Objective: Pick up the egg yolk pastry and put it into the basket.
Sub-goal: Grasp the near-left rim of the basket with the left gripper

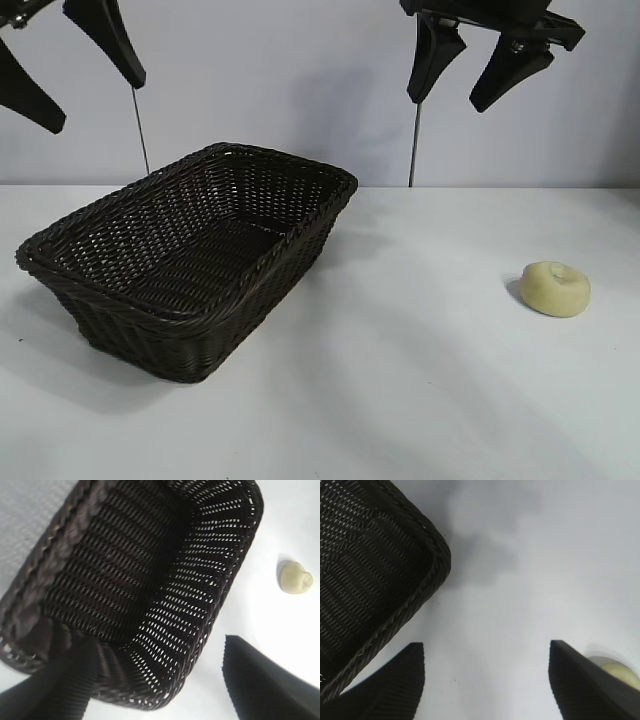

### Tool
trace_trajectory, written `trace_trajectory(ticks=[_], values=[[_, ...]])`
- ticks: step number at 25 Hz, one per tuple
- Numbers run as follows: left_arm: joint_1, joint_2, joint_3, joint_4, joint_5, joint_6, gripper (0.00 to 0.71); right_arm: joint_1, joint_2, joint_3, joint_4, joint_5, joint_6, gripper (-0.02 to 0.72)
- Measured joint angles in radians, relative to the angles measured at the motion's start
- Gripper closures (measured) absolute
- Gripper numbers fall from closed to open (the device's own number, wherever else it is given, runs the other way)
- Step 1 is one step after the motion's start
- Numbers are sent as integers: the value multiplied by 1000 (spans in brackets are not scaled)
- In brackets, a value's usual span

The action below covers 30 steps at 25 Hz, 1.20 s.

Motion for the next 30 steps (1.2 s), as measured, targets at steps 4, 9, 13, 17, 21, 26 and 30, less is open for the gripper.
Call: trace_trajectory(ticks=[4,9,13,17,21,26,30], values=[[1,-66,113,3,-17,-55,199,0,0,0,0,2,0,195],[1,-93,234,5,-110,-170,199,0,0,0,0,2,0,195],[1,-93,311,2,-193,-272,199,0,0,0,0,5,0,195],[1,-93,394,3,-273,-369,199,0,0,0,0,16,0,195],[-9,-93,473,2,-346,-470,199,0,0,0,0,16,0,195],[-52,-93,521,-1,-462,-537,199,0,0,0,0,17,0,195],[-67,-91,521,-2,-503,-549,199,0,0,0,0,17,0,195]])
